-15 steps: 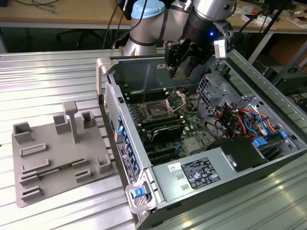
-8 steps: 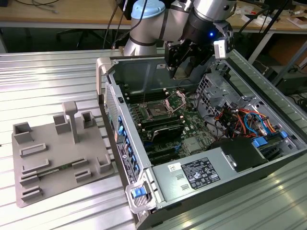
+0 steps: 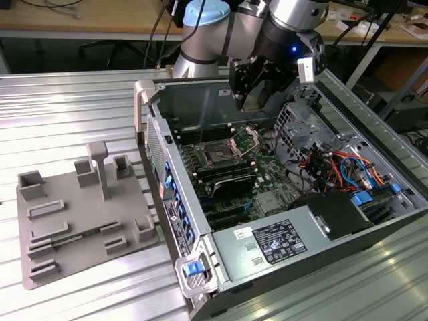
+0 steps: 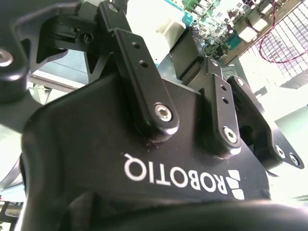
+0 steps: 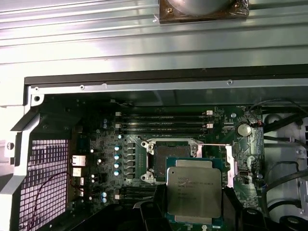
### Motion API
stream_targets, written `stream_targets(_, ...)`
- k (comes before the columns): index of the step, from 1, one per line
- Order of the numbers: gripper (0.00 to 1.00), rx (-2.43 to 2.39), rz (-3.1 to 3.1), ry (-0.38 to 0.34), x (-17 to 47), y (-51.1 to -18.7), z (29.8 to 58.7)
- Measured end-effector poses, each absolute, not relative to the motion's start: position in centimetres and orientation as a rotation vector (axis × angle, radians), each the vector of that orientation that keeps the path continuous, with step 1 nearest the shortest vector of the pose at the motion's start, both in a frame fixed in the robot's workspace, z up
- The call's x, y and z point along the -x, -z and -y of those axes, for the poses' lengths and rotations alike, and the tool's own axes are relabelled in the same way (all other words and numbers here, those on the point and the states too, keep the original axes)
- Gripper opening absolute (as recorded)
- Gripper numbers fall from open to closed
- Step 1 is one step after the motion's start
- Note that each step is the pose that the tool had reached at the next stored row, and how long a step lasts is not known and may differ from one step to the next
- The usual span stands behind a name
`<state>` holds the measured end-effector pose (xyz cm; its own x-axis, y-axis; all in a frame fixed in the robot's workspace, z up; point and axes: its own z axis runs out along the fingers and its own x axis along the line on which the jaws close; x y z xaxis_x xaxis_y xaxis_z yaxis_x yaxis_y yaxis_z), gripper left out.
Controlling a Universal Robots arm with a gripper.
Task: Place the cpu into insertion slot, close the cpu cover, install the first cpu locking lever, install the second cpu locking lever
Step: 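Place the cpu into insertion slot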
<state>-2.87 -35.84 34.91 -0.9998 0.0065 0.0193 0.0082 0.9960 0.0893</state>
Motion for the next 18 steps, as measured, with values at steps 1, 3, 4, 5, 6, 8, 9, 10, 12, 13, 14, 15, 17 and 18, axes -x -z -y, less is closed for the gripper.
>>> stream_targets(1, 0.55, 0.011, 3.119, 0.14, 2.9, -34.9, 35.8)
stream_targets(3, 0.55, 0.011, 3.119, 0.14, 2.9, -33.8, 35.8)
stream_targets(4, 0.55, 0.011, 3.119, 0.14, 2.9, -33.8, 35.8)
stream_targets(5, 0.55, 0.011, 3.119, 0.14, 2.9, -33.8, 35.8)
stream_targets(6, 0.55, 0.011, 3.119, 0.14, 2.9, -33.7, 35.8)
stream_targets(8, 0.55, 0.012, 3.119, 0.14, 2.9, -33.7, 35.8)
stream_targets(9, 0.55, 0.011, 3.119, 0.14, 2.9, -33.6, 35.8)
stream_targets(10, 0.55, 0.012, 3.119, 0.14, 2.9, -33.5, 35.8)
stream_targets(12, 0.55, 0.012, 3.119, 0.14, 2.9, -33.4, 35.8)
stream_targets(13, 0.55, 0.012, 3.119, 0.14, 2.9, -33.4, 35.8)
stream_targets(14, 0.55, 0.012, 3.119, 0.14, 2.9, -33.4, 35.7)
stream_targets(15, 0.55, 0.012, 3.119, 0.14, 2.9, -33.4, 35.7)
stream_targets(17, 0.55, 0.012, 3.119, 0.14, 2.9, -33.4, 35.6)
stream_targets(18, 0.55, 0.012, 3.119, 0.14, 2.9, -33.4, 35.6)
